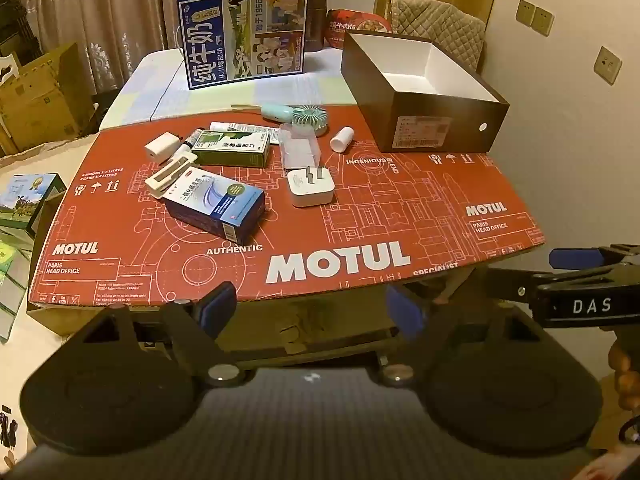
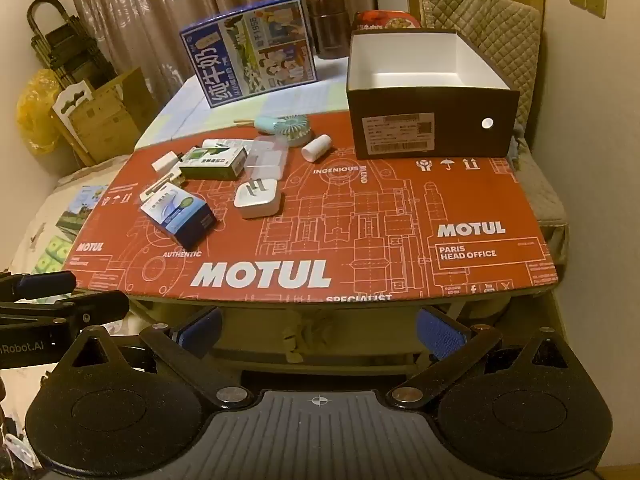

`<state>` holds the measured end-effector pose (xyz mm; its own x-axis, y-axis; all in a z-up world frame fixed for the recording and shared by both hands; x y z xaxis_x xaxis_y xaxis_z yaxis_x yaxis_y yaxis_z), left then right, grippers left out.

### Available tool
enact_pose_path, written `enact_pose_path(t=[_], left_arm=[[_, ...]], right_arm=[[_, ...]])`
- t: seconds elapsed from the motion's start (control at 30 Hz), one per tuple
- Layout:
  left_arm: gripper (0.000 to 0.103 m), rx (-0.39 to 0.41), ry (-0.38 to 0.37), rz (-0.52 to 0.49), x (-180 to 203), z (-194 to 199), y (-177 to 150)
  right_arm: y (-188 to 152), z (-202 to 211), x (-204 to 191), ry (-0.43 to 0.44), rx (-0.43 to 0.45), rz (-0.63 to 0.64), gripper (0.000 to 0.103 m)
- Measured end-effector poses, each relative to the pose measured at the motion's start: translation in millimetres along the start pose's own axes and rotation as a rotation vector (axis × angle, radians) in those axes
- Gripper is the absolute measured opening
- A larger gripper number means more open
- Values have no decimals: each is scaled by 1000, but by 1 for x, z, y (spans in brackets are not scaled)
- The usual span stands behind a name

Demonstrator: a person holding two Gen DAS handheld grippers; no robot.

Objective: Organize rigid objects

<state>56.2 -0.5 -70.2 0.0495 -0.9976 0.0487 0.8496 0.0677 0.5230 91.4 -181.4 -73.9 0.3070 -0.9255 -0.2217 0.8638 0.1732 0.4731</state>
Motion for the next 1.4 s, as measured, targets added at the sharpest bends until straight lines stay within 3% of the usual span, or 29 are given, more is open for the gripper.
enact_pose_path(t=[1.4], left_arm=[[80, 2, 3, -4, 1, 0, 1]], right_arm=[[4, -2, -4, -6, -2, 3, 101]])
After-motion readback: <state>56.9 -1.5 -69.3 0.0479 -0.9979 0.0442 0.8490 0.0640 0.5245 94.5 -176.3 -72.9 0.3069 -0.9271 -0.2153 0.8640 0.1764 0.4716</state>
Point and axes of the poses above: each gripper's, at about its wrist camera, not at the fingertips, and z roughly against the way its jaws point, x to its right, y to its top, the point moved 9 cm from there along -z, roughly the way its jaws point, and after that the axes turned 7 degrees about -x, right-handed, at the moved point
